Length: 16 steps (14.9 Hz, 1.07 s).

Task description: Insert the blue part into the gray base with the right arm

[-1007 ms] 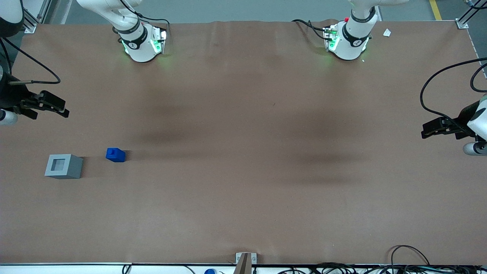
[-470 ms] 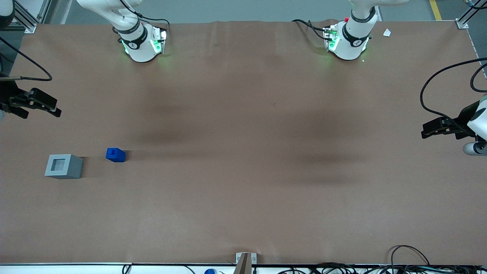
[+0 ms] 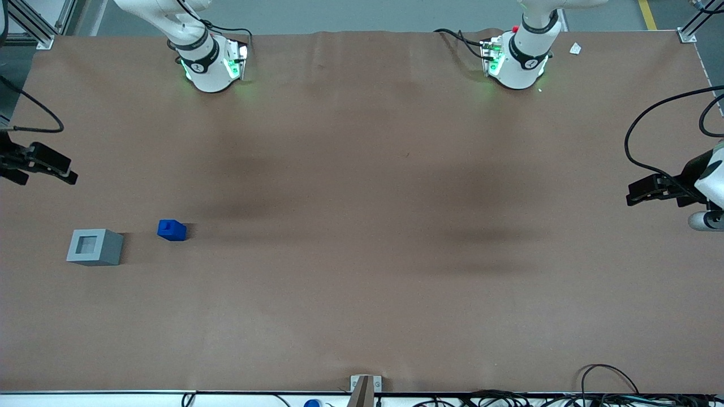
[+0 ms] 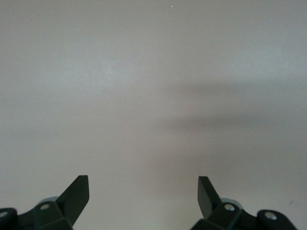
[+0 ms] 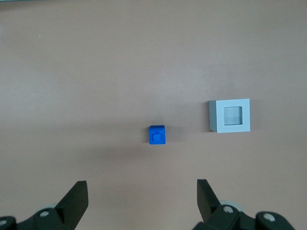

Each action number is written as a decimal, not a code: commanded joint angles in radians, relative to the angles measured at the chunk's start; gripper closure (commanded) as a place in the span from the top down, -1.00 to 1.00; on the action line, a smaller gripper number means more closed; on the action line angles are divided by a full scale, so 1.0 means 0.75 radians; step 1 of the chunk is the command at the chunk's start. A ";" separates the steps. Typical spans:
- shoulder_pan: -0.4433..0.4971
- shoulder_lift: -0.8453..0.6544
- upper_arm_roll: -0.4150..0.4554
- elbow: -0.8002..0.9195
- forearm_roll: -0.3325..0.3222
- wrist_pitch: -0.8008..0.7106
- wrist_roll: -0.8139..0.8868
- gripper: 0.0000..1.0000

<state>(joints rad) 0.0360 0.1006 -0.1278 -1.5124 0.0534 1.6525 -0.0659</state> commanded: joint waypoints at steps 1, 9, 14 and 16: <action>-0.030 0.076 0.013 0.018 -0.012 0.036 -0.004 1.00; 0.011 0.279 0.015 -0.301 -0.012 0.580 -0.008 1.00; 0.007 0.414 0.015 -0.311 -0.012 0.635 -0.008 1.00; 0.011 0.461 0.015 -0.315 -0.012 0.636 -0.008 1.00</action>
<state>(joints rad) 0.0420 0.4267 -0.1193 -1.7378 0.0535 2.1204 -0.0673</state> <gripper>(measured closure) 0.000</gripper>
